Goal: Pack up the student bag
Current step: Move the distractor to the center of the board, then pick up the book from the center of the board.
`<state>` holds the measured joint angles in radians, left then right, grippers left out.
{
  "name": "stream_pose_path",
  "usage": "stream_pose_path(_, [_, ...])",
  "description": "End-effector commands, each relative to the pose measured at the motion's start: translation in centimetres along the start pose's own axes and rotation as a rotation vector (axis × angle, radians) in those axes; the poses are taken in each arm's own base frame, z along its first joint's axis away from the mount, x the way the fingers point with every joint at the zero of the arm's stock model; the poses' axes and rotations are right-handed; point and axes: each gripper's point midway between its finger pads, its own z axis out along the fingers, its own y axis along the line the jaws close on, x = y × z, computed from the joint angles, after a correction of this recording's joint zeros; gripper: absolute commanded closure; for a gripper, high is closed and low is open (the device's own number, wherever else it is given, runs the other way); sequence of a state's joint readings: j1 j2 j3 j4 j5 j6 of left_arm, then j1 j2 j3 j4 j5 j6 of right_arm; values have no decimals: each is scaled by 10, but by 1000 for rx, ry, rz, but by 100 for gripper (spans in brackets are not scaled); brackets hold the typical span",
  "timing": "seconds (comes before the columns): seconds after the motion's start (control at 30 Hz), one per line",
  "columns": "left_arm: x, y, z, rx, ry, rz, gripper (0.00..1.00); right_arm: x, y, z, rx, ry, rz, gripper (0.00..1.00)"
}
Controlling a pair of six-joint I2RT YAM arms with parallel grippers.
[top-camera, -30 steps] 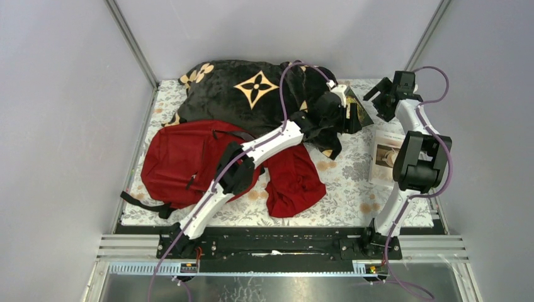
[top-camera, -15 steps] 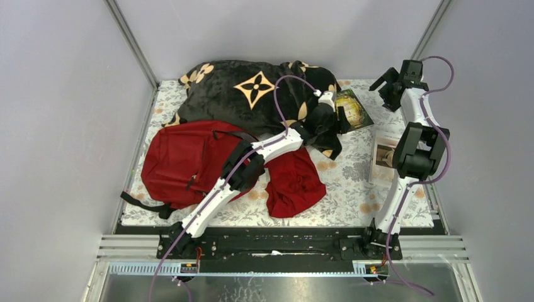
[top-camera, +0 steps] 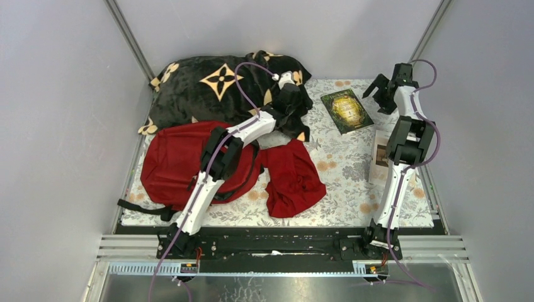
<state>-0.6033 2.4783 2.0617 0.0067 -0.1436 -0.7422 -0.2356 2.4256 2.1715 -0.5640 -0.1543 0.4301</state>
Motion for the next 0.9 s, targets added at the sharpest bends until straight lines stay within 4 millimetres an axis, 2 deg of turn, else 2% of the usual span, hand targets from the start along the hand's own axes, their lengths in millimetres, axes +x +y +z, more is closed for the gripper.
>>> stream_pose_path(0.0, [-32, 14, -1, -25, -20, 7, 29, 5, 6, 7, -48, 43, -70, 1])
stream_pose_path(0.17, [20, -50, -7, 114, 99, 23, 20, 21, 13, 22, -128, 99, -87, 1])
stream_pose_path(0.23, [38, -64, -6, 142, 122, -12, 16, 31, 19, 27, -180, 139, -75, 1])
stream_pose_path(0.33, [65, -73, -1, 149, 149, -44, 17, 46, 26, 28, -244, 198, -39, 1])
stream_pose_path(0.4, [77, -70, 7, 109, 149, -61, 16, 52, 26, 27, -255, 206, -18, 2])
stream_pose_path(0.47, [88, -58, 19, 75, 153, -94, 16, 57, 25, 25, -253, 207, -2, 2])
stream_pose_path(0.63, [113, -29, 35, 18, 188, -113, 17, 75, 38, 6, -334, 279, 66, 2])
stream_pose_path(0.77, [120, -24, 37, 45, 216, -125, 17, 94, 50, -9, -430, 309, 153, 3])
stream_pose_path(0.87, [127, -32, 37, 119, 268, -147, 17, 106, 57, -22, -492, 325, 207, 4])
